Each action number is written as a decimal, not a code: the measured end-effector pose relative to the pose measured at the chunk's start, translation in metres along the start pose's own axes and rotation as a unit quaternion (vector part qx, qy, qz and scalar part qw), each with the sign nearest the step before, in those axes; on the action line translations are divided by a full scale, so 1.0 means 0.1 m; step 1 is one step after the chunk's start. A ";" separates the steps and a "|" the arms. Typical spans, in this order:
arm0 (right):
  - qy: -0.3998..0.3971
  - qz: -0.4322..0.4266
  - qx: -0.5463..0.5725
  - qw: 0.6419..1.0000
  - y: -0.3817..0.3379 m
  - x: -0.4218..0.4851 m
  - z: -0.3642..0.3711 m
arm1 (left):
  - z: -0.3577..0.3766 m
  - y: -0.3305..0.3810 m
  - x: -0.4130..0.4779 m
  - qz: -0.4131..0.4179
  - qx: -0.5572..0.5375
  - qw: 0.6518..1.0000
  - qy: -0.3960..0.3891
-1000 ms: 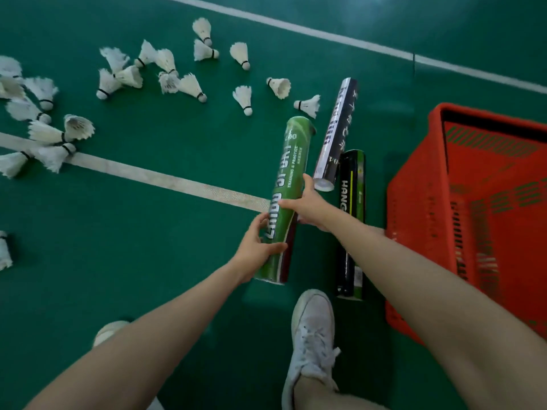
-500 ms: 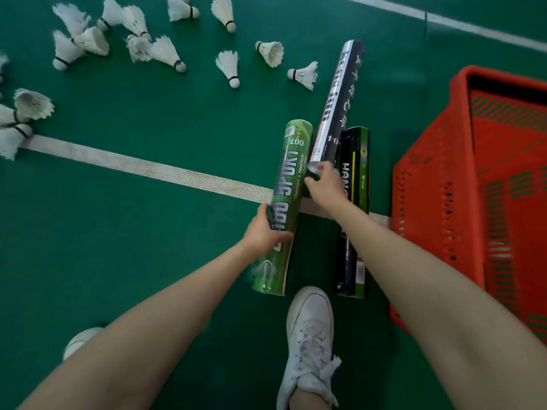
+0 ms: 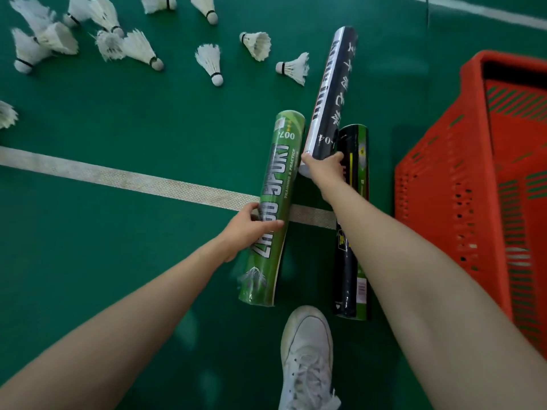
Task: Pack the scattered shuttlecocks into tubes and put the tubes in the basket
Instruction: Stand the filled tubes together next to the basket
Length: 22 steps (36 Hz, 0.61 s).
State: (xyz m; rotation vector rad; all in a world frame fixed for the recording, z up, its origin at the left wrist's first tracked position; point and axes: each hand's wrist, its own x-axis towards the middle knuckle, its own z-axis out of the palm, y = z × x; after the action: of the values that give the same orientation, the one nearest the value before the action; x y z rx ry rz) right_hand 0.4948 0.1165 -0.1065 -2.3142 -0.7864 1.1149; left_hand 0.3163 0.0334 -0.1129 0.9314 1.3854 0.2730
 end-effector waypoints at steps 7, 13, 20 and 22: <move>0.048 -0.025 0.172 0.984 0.00 -0.09 -0.05 | -0.01 0.05 -0.02 0.002 -0.024 1.000 -0.009; -0.027 -0.047 0.318 0.946 0.02 -0.35 -0.24 | 0.09 0.14 -0.05 0.022 -0.001 1.000 0.009; -0.102 -0.100 0.370 0.918 0.06 -0.57 -0.37 | 0.38 0.31 0.05 0.070 0.027 0.997 0.014; -0.124 -0.094 0.393 0.906 0.07 -0.61 -0.36 | 0.40 0.30 0.09 0.070 -0.005 0.997 0.026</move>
State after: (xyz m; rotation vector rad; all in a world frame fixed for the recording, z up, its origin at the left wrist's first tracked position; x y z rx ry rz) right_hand 0.4945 0.0659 -0.0566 -1.4170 -0.4922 1.3352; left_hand 0.3652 0.0423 -0.1022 1.0202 1.3671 0.4118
